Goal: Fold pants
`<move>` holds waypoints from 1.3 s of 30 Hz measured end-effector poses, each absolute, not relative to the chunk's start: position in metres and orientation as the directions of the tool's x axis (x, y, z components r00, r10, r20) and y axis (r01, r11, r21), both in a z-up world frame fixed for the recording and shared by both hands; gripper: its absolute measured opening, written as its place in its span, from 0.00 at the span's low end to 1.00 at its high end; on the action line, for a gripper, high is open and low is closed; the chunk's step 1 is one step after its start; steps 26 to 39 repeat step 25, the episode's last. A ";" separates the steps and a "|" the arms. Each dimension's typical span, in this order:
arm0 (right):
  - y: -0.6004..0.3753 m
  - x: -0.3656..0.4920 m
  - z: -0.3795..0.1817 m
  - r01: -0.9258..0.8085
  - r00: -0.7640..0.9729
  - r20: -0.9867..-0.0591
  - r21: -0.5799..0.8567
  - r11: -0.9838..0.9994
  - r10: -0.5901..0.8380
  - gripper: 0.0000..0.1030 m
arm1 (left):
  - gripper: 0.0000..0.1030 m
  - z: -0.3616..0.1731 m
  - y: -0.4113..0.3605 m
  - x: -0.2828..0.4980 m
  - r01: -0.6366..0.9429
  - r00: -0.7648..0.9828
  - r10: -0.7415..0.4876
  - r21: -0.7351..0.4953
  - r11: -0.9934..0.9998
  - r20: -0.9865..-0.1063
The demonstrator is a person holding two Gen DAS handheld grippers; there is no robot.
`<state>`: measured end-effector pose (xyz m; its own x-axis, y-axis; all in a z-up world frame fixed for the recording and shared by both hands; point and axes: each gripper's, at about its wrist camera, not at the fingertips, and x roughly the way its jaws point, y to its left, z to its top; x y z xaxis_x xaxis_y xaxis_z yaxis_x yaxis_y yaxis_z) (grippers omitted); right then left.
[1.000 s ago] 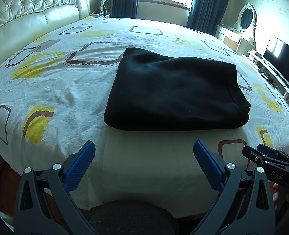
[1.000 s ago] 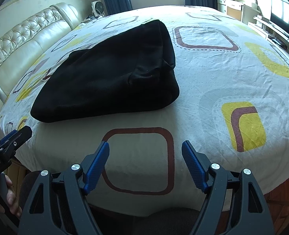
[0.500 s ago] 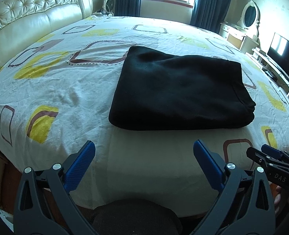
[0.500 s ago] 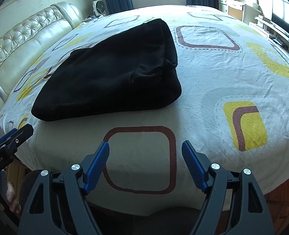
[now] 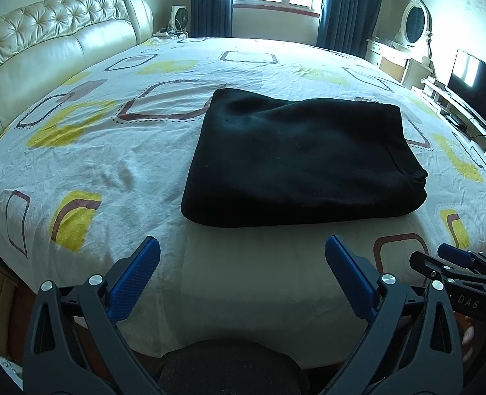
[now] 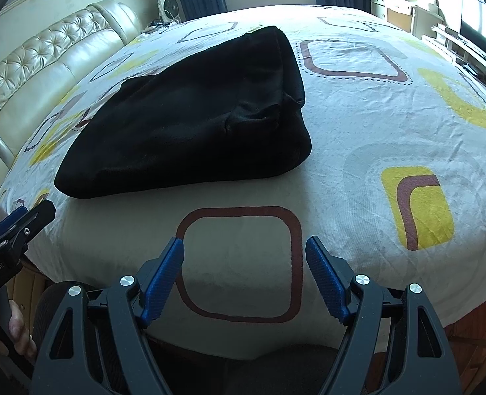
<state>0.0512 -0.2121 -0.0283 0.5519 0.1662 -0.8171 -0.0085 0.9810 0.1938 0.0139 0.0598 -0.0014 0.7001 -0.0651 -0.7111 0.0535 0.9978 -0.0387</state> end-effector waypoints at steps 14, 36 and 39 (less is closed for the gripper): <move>-0.215 0.053 -0.030 -0.010 0.533 -0.827 0.205 0.979 0.179 0.73 | 0.97 0.009 0.055 0.015 0.029 0.693 -0.026 -0.007 1.000 -0.721; -0.270 0.116 0.024 0.044 0.622 -0.757 0.292 0.956 0.203 0.80 | 0.97 0.016 0.175 0.154 -0.122 0.686 0.085 0.001 0.993 -0.723; -0.270 0.116 0.024 0.044 0.622 -0.757 0.292 0.956 0.203 0.80 | 0.97 0.016 0.175 0.154 -0.122 0.686 0.085 0.001 0.993 -0.723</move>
